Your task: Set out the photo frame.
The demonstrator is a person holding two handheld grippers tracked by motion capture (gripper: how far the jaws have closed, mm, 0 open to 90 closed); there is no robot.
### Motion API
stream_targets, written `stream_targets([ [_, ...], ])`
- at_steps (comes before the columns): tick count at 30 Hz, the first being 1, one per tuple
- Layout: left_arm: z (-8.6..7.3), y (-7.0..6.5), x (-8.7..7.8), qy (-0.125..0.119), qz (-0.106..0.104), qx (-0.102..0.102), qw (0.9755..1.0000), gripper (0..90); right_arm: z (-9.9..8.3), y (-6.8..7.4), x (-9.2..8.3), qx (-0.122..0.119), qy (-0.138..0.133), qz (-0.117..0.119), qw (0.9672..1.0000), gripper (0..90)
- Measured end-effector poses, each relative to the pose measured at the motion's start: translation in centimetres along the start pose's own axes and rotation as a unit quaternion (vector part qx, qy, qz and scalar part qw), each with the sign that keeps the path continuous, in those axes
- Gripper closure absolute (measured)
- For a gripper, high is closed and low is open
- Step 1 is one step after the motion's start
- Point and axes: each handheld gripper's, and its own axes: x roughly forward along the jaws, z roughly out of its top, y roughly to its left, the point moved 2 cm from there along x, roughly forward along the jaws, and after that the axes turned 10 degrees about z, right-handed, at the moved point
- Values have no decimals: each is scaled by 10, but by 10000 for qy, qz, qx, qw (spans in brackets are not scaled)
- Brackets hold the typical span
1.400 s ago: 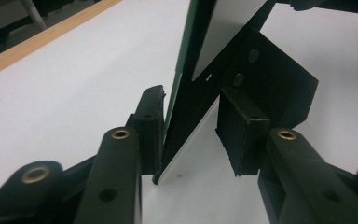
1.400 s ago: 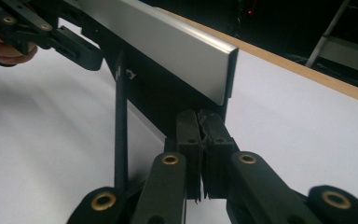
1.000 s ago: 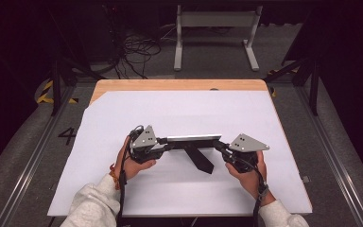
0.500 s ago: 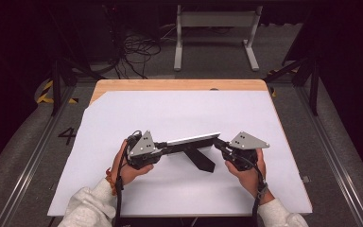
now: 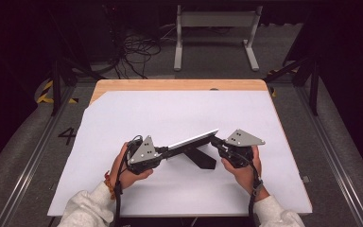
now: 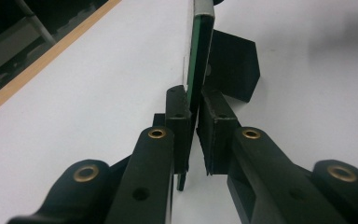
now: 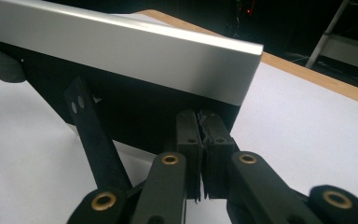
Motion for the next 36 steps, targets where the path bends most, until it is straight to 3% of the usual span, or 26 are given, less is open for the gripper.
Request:
stream_targets([
  [11, -1, -5, -1, -21, -76, -57, 10000, 827, 3, 0, 11, 20, -6, -20, 10000, 870],
  [23, -4, -8, 5, 116, -145, -67, 9998, 817, 7, 2, 20, 34, -19, 33, 10000, 866],
  [36, -4, -13, 3, 128, -221, -76, 9996, 801, 11, 9, 20, -31, -57, 47, 10000, 860],
])
